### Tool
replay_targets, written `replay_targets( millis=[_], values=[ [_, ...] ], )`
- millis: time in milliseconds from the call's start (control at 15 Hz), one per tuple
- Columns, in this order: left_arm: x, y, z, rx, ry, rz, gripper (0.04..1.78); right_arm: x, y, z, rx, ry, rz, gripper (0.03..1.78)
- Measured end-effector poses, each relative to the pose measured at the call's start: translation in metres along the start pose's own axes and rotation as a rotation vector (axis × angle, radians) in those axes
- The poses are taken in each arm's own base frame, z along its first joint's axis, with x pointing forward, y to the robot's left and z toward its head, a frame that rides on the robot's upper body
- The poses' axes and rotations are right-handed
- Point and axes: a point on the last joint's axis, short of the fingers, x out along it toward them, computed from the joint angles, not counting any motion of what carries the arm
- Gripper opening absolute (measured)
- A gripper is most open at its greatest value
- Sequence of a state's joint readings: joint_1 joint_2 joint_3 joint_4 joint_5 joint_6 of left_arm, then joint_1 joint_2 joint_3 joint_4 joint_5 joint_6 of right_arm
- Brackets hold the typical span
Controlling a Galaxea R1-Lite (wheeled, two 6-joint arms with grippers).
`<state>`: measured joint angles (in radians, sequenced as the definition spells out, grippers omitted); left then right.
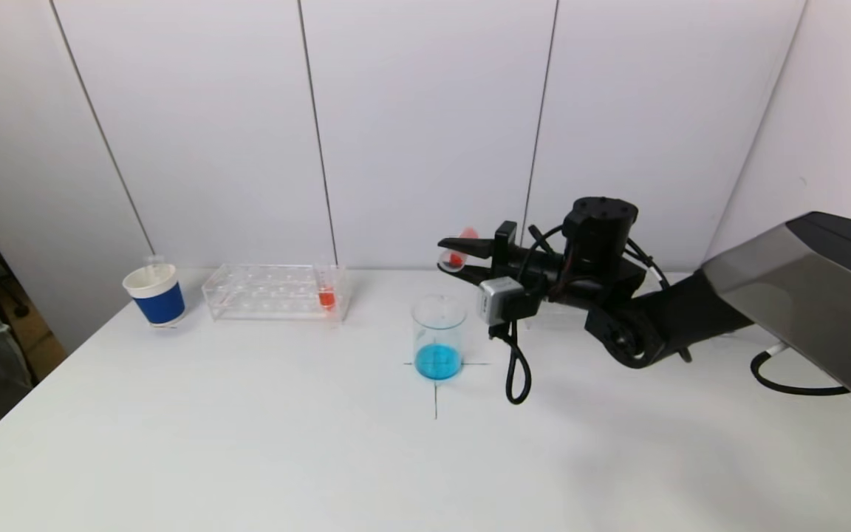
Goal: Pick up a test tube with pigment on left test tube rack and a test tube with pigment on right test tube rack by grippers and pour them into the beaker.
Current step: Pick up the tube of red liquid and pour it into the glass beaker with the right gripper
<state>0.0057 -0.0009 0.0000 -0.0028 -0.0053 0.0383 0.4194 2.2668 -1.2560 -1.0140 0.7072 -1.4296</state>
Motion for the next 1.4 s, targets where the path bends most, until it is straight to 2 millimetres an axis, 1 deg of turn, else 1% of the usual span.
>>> replay_targets(
  millis=[533,1000,1400],
  values=[
    [0.000,0.000,0.000,0.000,0.000,0.000,1.78,0.006,0.014,-0.008,-0.050,0.010,0.014,0.48],
    [0.000,0.000,0.000,0.000,0.000,0.000,1.78,0.010,0.014,-0.013,-0.105,0.016,0.008,0.48],
    [0.000,0.000,0.000,0.000,0.000,0.000,1.78,0.012,0.009,-0.014,-0.186,0.016,0.027,0.48]
  ],
)
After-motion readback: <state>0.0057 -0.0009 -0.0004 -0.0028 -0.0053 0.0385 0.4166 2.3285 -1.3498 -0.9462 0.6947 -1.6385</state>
